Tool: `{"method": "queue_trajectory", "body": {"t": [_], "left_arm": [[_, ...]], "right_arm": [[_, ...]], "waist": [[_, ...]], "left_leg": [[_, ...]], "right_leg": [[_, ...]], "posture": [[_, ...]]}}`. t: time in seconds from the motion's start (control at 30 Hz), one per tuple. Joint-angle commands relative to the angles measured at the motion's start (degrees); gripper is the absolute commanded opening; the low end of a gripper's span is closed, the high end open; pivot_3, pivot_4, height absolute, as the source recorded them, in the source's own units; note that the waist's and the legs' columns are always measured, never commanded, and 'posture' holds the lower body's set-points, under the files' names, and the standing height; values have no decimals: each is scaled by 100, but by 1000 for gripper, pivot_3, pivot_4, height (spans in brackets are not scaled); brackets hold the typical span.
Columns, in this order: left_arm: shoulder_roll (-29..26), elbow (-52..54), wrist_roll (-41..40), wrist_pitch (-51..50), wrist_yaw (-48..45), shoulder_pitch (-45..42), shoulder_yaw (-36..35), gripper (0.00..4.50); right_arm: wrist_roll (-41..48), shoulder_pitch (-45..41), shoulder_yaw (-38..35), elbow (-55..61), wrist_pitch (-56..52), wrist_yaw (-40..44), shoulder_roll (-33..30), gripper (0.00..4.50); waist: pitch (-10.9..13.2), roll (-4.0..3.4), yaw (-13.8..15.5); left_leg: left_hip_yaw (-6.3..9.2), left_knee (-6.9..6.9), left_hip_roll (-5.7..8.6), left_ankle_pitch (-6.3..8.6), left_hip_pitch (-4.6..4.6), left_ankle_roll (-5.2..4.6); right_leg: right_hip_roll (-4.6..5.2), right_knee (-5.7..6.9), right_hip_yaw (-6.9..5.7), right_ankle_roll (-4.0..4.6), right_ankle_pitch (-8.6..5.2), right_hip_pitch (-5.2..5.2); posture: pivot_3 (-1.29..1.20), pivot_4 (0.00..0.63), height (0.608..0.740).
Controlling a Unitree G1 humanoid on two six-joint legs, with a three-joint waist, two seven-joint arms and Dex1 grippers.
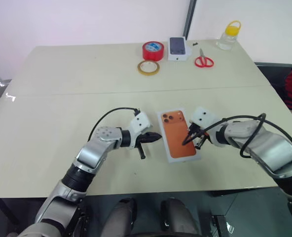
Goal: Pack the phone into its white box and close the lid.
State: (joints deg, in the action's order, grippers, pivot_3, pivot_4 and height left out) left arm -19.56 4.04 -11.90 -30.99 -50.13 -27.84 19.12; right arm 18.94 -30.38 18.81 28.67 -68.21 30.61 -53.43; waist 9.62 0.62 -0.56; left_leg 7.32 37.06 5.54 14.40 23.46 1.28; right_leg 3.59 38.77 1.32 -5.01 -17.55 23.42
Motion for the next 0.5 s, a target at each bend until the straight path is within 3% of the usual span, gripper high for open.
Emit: {"method": "queue_trajectory", "body": {"t": [0.03, 0.5], "left_arm": [[98, 276, -55, 35, 25, -52, 40, 0], [316, -35, 44, 166, 397, -170, -100, 0]], "right_arm": [[-84, 27, -163, 60, 25, 50, 23, 31], [-267, 114, -205, -30, 44, 84, 176, 31]], "waist": [[0, 0, 2], [-1, 1, 3]], "left_leg": [[0, 0, 0, 0, 0, 0], [0, 2, 1, -2, 0, 3]], "right_leg": [[0, 0, 0, 0, 0, 0], [0, 0, 0, -1, 0, -1]], "posture": [[0, 150, 740], [0, 150, 740]]}}
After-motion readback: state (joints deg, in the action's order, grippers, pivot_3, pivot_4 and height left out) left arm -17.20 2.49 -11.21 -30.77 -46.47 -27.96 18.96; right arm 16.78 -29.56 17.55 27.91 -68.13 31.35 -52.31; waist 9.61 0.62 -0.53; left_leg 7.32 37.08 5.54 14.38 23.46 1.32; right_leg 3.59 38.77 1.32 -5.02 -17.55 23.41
